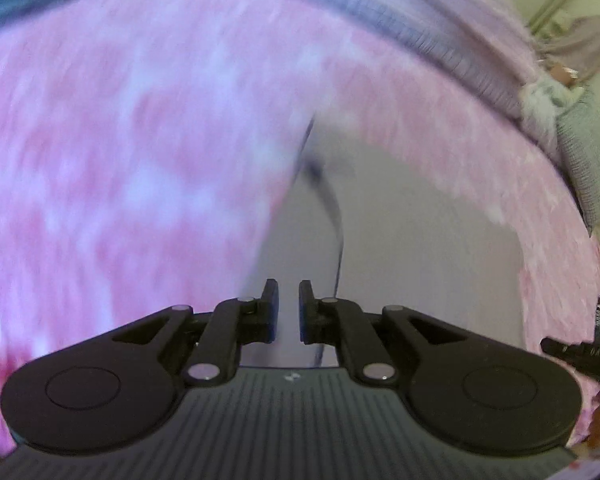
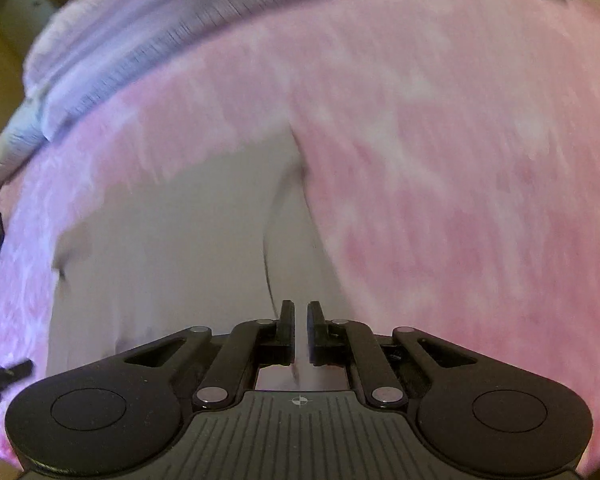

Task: Fold clothes
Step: 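Open both grippers and pull back from the folded tank top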

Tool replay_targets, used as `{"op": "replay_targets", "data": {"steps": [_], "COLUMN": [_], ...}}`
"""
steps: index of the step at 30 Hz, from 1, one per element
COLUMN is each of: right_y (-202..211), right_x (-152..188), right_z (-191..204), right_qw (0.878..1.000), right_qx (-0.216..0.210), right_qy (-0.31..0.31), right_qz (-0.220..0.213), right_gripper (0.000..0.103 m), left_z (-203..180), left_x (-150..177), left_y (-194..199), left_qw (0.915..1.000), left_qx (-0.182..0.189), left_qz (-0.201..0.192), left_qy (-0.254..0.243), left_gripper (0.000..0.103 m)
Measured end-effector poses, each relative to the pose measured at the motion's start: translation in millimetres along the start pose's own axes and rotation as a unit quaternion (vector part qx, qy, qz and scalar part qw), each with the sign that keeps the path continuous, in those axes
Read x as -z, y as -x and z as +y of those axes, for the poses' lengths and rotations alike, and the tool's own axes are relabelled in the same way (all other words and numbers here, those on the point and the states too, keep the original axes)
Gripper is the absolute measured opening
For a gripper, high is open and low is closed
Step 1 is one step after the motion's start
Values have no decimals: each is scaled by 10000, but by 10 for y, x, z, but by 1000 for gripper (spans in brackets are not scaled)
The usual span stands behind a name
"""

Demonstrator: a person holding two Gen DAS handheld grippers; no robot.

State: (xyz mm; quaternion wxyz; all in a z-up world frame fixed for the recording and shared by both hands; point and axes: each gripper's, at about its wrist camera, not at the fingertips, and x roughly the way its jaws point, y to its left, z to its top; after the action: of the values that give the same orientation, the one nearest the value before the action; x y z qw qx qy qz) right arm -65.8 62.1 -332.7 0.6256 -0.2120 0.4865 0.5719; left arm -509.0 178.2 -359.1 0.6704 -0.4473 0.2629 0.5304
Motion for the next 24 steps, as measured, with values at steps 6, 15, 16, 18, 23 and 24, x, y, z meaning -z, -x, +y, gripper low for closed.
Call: {"op": "replay_targets", "data": {"steps": [6, 15, 16, 18, 23, 24], "right_y": [-514, -1167, -1094, -881, -251, -179], "right_x": [-526, -687, -670, -591, -44, 71], "right_z": [265, 146, 138, 134, 237, 291], "right_qw": [9948, 9944, 9947, 9951, 9951, 9950], "right_qx": [-206, -2, 27, 42, -216, -246], "right_qy": [685, 933, 912, 826, 895, 929], "right_qz": [-722, -496, -483, -545, -368, -287], "right_gripper": [3, 3, 3, 3, 3, 3], "left_z": [-371, -391, -388, -410, -553, -591], "left_x": [-688, -667, -645, -568, -33, 111], "left_y": [-621, -1211, -1135, -937, -372, -276], "left_qw": [9942, 9892, 9897, 9902, 9891, 9882], "left_qx": [305, -56, -50, -46, 155, 204], "left_qz": [-624, -296, -305, -319, 3, 101], "left_qy": [-821, -1432, -1396, -1359, -1463, -1515], "left_gripper": [5, 8, 8, 8, 8, 8]}}
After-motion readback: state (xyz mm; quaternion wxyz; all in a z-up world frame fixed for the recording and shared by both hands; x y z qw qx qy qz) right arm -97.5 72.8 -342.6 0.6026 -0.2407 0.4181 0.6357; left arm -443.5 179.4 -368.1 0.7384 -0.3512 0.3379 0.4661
